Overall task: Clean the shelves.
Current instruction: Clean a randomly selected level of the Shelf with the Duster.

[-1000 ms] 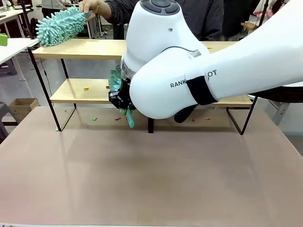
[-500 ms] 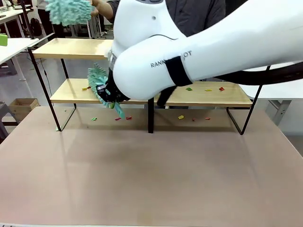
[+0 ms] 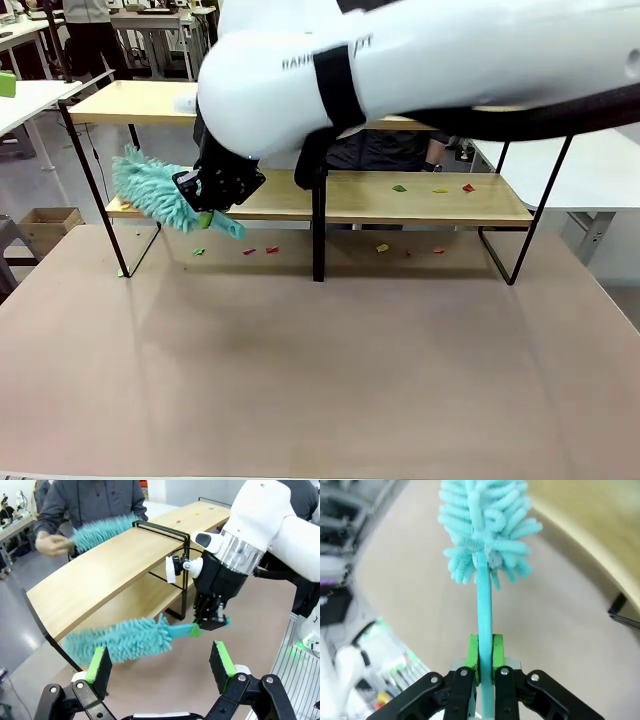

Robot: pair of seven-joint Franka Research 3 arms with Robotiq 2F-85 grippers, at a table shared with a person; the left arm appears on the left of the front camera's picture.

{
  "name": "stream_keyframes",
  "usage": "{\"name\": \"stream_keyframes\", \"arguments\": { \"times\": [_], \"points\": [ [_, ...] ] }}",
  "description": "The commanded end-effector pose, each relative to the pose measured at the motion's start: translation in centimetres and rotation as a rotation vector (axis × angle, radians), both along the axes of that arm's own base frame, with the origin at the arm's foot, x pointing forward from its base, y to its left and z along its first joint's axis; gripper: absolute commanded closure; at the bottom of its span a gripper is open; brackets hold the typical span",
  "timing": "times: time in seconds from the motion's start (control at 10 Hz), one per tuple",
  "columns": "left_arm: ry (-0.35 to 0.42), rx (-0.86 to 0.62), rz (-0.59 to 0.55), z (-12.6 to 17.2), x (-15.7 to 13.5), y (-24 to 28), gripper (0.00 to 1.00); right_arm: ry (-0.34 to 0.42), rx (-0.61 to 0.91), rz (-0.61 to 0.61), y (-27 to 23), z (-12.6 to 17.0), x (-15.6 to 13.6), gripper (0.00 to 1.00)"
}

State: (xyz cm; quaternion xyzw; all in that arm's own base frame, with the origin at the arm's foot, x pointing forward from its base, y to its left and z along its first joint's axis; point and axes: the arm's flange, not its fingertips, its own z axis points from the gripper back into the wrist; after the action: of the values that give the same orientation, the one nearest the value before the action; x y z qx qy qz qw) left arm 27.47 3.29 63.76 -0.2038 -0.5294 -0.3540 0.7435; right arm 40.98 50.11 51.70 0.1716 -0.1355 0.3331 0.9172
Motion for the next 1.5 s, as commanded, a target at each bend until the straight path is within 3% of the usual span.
{"name": "stream_keyframes", "arguments": {
  "times": [0.0, 0.2, 0.5, 0.8, 1.0, 1.3, 1.4],
  "points": [
    [-0.004, -0.001, -0.01, -0.1, 0.1, 0.0, 0.0, 0.087, -0.073, 0.266, -4.2, 1.5, -0.8, 0.88],
    [-0.004, -0.001, -0.01, -0.1, 0.1, 0.0, 0.0, 0.164, -0.068, 0.409, -7.2, 2.3, -2.4, 0.88],
    [-0.004, -0.001, -0.01, -0.1, 0.1, 0.0, 0.0, 0.181, 0.045, 0.385, -12.2, 3.5, -3.8, 0.88],
    [-0.004, -0.001, -0.01, -0.1, 0.1, 0.0, 0.0, 0.233, 0.109, 0.384, -16.0, 2.8, -5.7, 0.88],
    [-0.004, -0.001, -0.01, -0.1, 0.1, 0.0, 0.0, 0.212, 0.199, 0.31, -23.0, 3.5, -9.4, 0.88],
    [-0.004, -0.001, -0.01, -0.1, 0.1, 0.0, 0.0, 0.113, 0.282, 0.021, -32.9, 4.8, -14.2, 0.88],
    [-0.004, -0.001, -0.01, -0.1, 0.1, 0.0, 0.0, 0.205, 0.205, 0.209, -26.7, 3.9, -10.0, 0.88]
  ]
}}
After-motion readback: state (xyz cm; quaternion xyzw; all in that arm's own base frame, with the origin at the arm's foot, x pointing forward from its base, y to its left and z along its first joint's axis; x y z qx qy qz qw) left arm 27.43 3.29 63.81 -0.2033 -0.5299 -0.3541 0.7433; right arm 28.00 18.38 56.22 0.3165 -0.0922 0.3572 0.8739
